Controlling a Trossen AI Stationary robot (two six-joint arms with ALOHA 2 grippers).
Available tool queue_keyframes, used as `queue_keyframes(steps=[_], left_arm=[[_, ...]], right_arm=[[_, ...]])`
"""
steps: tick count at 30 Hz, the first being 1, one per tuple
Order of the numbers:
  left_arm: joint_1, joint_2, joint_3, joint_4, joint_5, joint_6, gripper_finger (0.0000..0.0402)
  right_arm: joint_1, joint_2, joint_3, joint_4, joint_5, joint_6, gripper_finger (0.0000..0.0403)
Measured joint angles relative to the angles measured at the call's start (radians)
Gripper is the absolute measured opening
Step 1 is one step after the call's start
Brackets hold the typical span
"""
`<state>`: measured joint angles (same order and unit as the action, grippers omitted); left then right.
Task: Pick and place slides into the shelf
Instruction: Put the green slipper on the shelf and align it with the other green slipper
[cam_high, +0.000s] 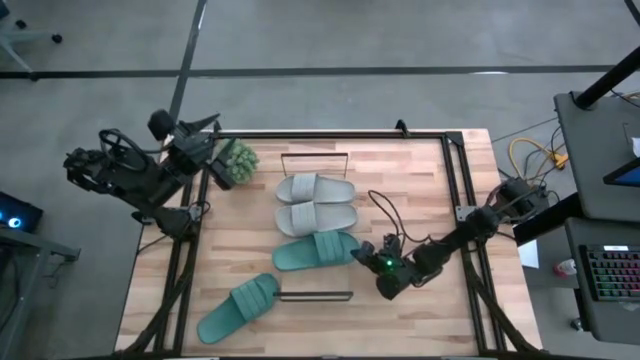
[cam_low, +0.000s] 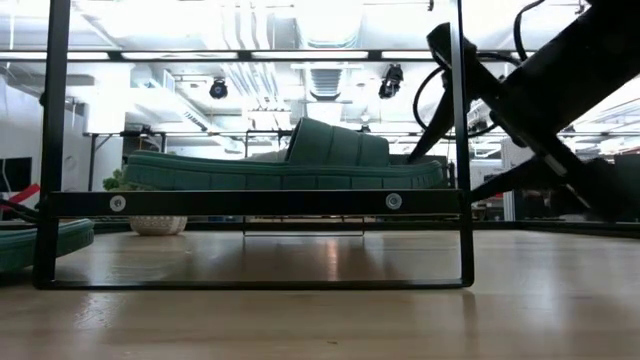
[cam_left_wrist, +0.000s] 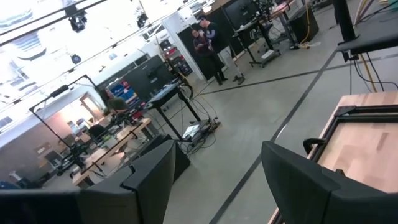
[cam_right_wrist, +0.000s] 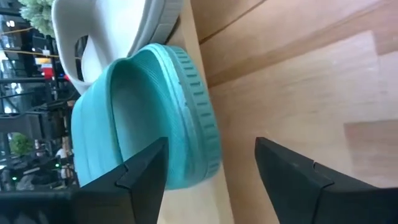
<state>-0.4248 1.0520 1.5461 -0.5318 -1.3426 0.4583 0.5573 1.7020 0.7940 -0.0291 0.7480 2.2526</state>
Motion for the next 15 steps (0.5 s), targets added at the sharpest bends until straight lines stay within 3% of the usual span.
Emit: queue_keyframes(steps=[15], left_arm=[[0.000, -0.027, -0.016, -0.011, -0.003, -0.008, 0.0224]], right_arm=[[0.025, -0.105, -0.004, -0.102, 0.002, -0.001, 0.0270]])
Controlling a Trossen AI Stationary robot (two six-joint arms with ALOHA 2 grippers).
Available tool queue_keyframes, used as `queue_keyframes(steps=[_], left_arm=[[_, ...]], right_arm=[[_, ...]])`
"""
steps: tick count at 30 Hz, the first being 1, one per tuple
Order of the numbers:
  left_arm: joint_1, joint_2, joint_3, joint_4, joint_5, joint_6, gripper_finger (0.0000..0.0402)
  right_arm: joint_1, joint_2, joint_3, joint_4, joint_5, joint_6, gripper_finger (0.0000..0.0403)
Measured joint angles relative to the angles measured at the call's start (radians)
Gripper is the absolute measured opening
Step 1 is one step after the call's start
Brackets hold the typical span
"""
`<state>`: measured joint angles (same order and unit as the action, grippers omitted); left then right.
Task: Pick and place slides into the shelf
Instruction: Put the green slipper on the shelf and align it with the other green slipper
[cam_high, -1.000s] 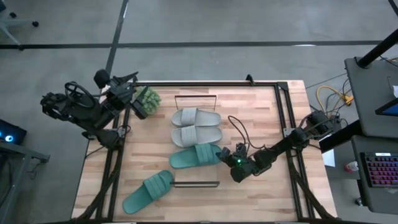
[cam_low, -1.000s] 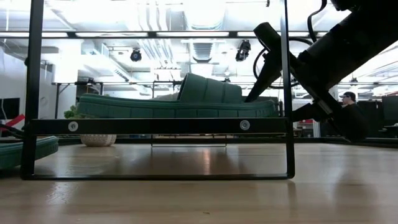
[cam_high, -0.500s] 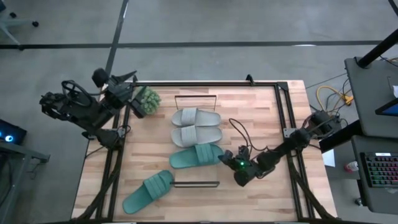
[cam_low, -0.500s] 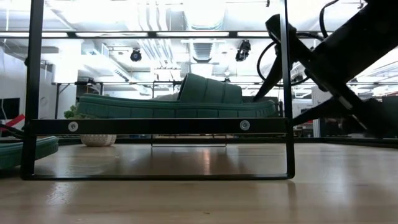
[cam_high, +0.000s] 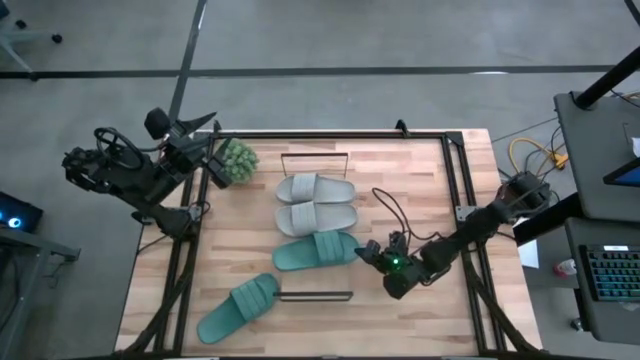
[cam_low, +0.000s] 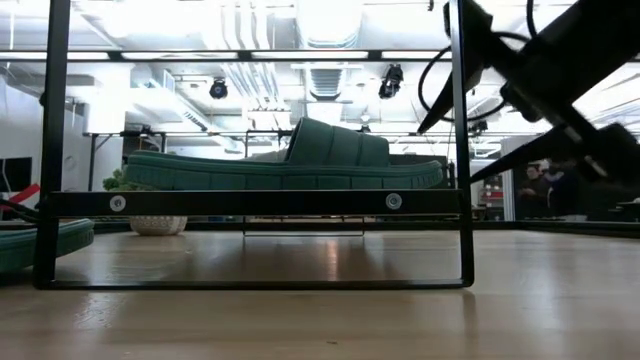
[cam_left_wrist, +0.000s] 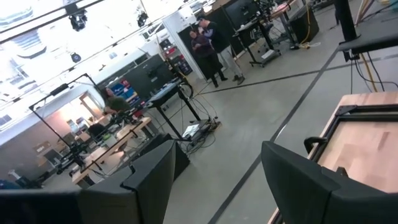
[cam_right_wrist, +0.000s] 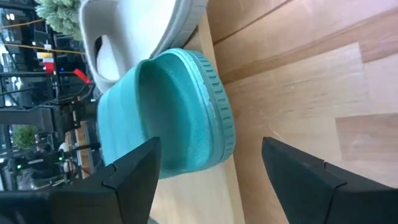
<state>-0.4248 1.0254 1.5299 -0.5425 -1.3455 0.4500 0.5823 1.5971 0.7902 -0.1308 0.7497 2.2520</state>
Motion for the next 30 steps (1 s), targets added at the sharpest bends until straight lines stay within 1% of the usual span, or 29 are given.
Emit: queue_keyframes(steps=[2, 4, 6, 10, 13, 15, 17, 20, 22, 26, 30], left_arm=[[0.000, -0.006, -0.003, -0.033, -0.001, -0.033, 0.0224], [0.000, -0.018, -0.003, -0.124, -0.001, -0.128, 0.0224], [0.000, -0.030, -0.003, -0.248, -0.001, -0.277, 0.0224], [0.000, -0.049, -0.004, -0.506, 0.014, -0.622, 0.0224], [0.000, -0.056, -0.006, -0.634, 0.081, -0.812, 0.0224], [0.000, -0.055, -0.019, -0.662, 0.137, -0.882, 0.0224], [0.000, -0.052, -0.045, -0.664, 0.170, -0.953, 0.0224], [-0.001, -0.046, -0.100, -0.672, 0.241, -1.048, 0.0224], [-0.001, -0.048, -0.148, -0.671, 0.283, -1.142, 0.0224], [-0.003, -0.080, -0.247, -0.672, 0.309, -1.364, 0.0224], [-0.021, -0.143, -0.338, -0.673, 0.326, -1.574, 0.0224]], right_arm=[[0.004, -0.022, 0.000, -0.030, 0.001, -0.001, 0.0275], [0.008, -0.047, 0.000, -0.063, 0.001, -0.002, 0.0280], [0.009, -0.074, 0.000, -0.088, 0.004, -0.013, 0.0284], [0.005, -0.126, 0.000, -0.124, 0.010, -0.053, 0.0288], [-0.013, -0.165, 0.000, -0.137, 0.011, -0.097, 0.0286], [-0.030, -0.193, 0.000, -0.142, 0.010, -0.139, 0.0283], [-0.054, -0.226, 0.000, -0.143, 0.012, -0.189, 0.0281], [-0.099, -0.275, 0.000, -0.144, 0.013, -0.279, 0.0282], [-0.132, -0.314, 0.000, -0.143, 0.013, -0.341, 0.0284], [-0.194, -0.393, 0.000, -0.143, 0.012, -0.470, 0.0281], [-0.246, -0.466, 0.000, -0.143, 0.011, -0.585, 0.0277]])
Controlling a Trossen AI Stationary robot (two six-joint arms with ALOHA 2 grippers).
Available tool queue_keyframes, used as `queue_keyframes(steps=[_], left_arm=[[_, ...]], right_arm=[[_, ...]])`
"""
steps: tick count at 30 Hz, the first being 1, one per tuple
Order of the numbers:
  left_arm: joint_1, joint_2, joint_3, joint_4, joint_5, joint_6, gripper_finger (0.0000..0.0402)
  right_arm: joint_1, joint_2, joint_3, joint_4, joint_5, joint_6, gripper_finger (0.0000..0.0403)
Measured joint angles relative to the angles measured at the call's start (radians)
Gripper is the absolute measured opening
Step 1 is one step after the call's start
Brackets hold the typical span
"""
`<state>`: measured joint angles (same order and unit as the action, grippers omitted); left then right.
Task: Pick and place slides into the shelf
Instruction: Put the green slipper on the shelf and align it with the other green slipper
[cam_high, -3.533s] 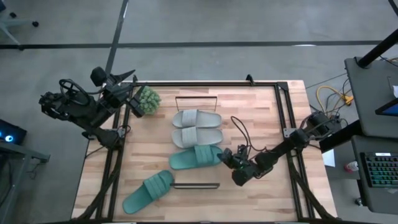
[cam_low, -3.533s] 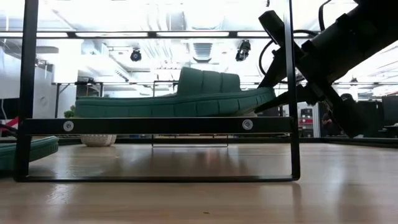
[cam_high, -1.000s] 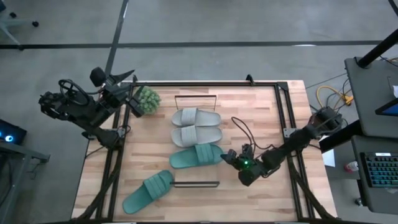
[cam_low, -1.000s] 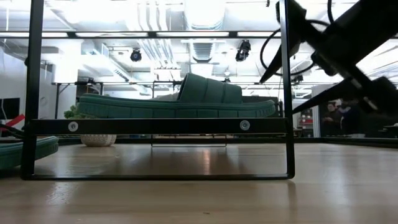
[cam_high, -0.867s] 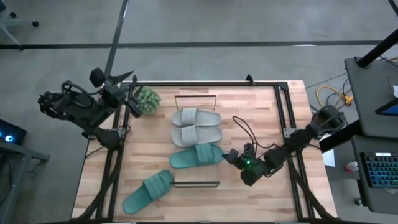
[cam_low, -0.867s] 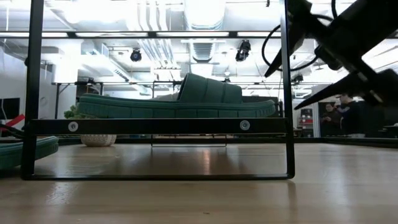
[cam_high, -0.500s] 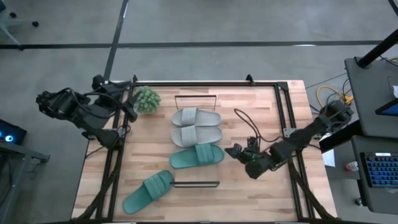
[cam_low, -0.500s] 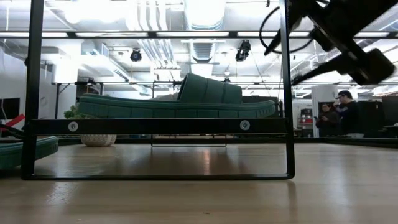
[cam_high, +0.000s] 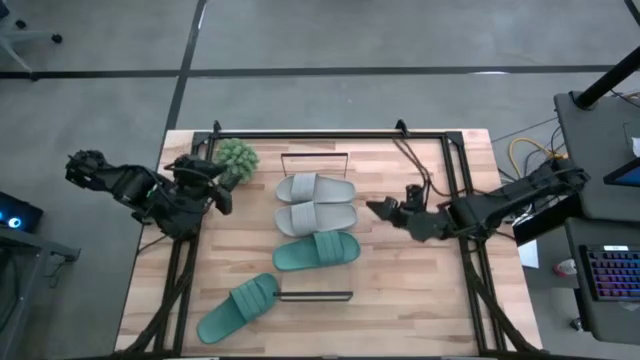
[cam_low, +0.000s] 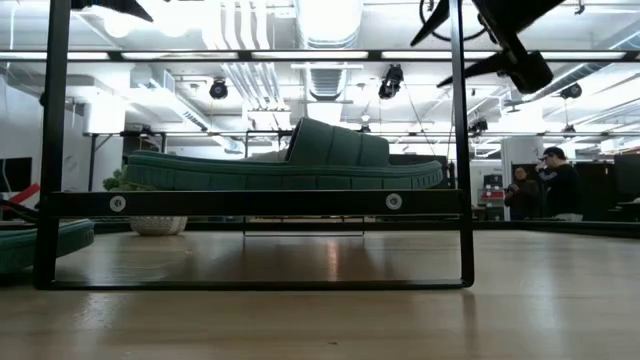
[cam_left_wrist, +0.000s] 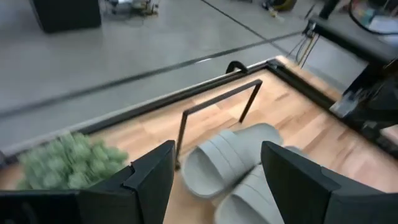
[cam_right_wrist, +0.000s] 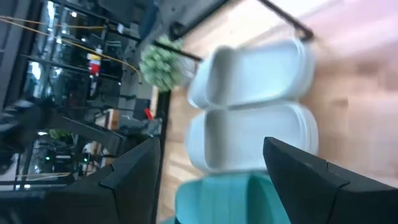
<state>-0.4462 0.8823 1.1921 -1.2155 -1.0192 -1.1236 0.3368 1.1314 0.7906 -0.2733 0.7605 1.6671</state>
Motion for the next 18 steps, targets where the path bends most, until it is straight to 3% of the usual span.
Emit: queue_keyframes(steps=[8, 13, 18], left_arm=[[-0.030, -0.117, -0.128, 0.002, 0.051, -0.310, 0.0224], [-0.050, -0.155, -0.211, 0.052, 0.104, -0.468, 0.0224], [-0.085, -0.159, -0.313, 0.210, 0.107, -0.570, 0.0224]], right_arm=[[-0.100, -0.101, 0.000, -0.007, -0.030, -0.172, 0.0278], [-0.189, -0.127, 0.000, -0.001, -0.163, -0.271, 0.0274], [-0.254, -0.130, 0.000, 0.015, -0.268, -0.337, 0.0278]])
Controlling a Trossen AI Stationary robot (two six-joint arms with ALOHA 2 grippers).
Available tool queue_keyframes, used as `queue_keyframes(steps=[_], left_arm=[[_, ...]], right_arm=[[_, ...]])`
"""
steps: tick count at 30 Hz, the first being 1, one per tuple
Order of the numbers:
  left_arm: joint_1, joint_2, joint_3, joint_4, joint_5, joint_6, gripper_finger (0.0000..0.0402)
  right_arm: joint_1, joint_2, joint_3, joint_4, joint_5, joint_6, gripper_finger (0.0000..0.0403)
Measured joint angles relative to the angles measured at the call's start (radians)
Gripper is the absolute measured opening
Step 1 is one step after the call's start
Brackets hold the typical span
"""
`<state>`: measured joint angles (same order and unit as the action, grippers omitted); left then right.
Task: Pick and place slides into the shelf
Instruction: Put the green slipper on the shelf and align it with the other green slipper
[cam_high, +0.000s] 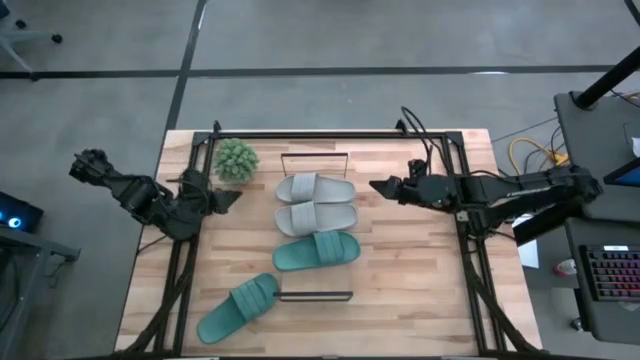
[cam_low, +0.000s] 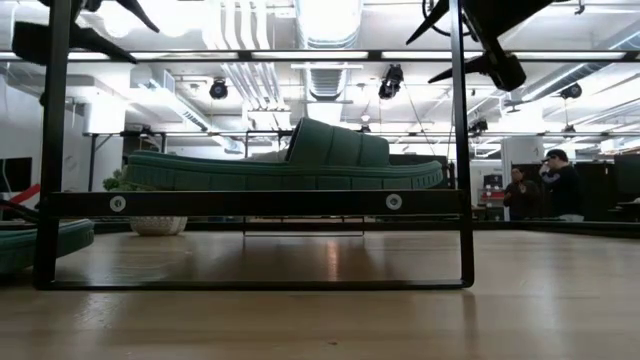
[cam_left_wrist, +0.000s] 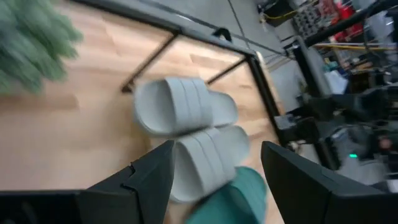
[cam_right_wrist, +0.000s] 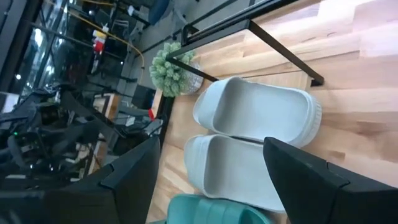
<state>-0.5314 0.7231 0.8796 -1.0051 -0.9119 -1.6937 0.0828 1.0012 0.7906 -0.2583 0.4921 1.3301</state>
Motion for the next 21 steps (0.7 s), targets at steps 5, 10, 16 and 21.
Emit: queue_keyframes(steps=[5, 10, 16, 21], left_arm=[[-0.058, 0.012, -0.075, 0.123, 0.002, -0.098, 0.0224], [-0.154, 0.044, -0.108, 0.124, -0.004, -0.246, 0.0224], [-0.276, 0.095, -0.130, 0.123, 0.013, -0.383, 0.0224], [-0.384, 0.141, -0.147, 0.132, 0.047, -0.488, 0.0224]], right_arm=[[-0.031, 0.001, 0.000, 0.008, -0.032, -0.026, 0.0276], [-0.031, 0.001, 0.000, 0.008, -0.040, -0.034, 0.0276], [-0.031, 0.000, 0.000, 0.008, -0.052, -0.041, 0.0277], [-0.036, 0.001, 0.000, 0.008, -0.051, -0.048, 0.0274]])
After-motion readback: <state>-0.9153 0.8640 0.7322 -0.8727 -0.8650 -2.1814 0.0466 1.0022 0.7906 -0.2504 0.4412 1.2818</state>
